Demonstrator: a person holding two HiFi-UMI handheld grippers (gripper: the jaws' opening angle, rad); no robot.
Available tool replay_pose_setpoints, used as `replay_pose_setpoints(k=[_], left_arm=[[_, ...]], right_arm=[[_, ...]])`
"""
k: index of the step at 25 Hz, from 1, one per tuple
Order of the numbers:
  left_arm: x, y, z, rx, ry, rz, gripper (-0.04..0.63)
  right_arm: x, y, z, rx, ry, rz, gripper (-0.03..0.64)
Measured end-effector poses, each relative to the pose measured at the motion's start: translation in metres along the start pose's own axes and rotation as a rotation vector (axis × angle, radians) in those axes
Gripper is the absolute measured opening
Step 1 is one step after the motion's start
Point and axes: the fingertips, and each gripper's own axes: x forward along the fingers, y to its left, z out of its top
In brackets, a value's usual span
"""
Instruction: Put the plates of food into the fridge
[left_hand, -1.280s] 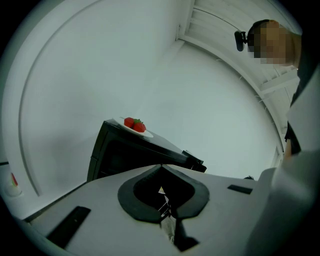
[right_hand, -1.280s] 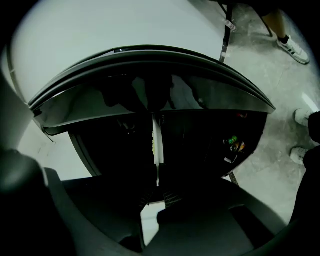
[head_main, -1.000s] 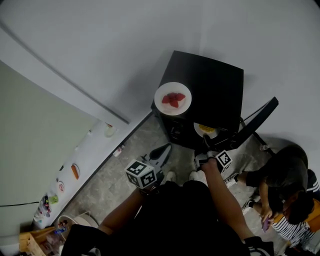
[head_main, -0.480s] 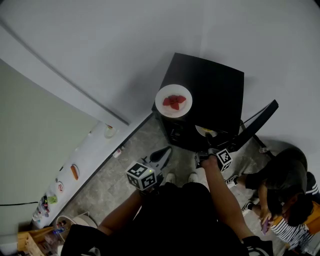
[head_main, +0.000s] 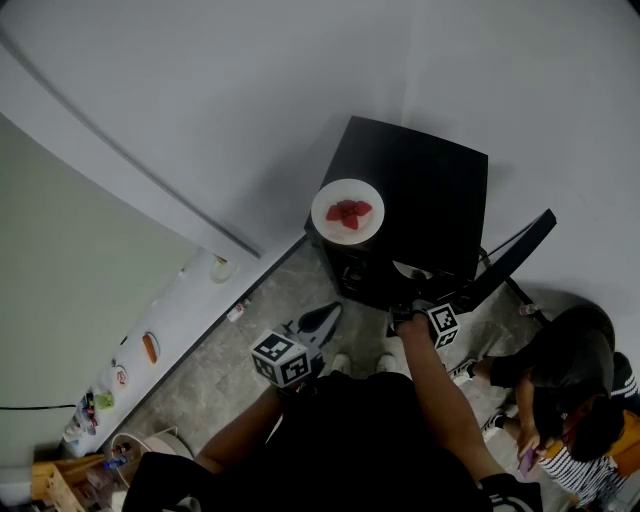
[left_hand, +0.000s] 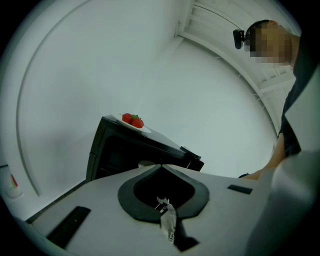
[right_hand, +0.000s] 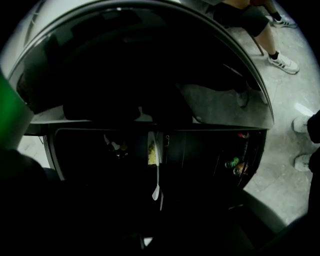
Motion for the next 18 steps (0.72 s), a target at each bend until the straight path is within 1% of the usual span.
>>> replay_pose_setpoints(k=[3,6,10,12,13,18], left_arm=[[-0.002,-0.001,-0.001,-0.002,0.001,0.006,0.023],[-0.002,-0.005,-0.001,0.003,-0.001,0.000,0.023],[-0.001,-0.009,-0.002,0.002,-0.009,-0.006,0.023],[0.000,-0.011,-0.003,0.000,-0.012,-0.010,0.023],[0.000,-0.011,-0.004,-0.003,-0.013,-0.011,0.023],[0.001,-0.019,-0.008,-0.018,-0.024,-0.019,0.023]], right_arm=[[0.003,0.003,0.001,-0.002,-0.016,0.015,0.032],[0.002,0.001,0.002,-0.019,-0.007,0.011,0.032],[-0.002,0.007,0.003,-0.116,0.038,0.013,0.040],[-0.004,0.010,0.002,-0.170,0.076,0.018,0.083],[-0.006,0.011,0.003,-0.196,0.093,0.020,0.093],[-0.023,0.010,0.003,-0.271,0.167,0.032,0.089]])
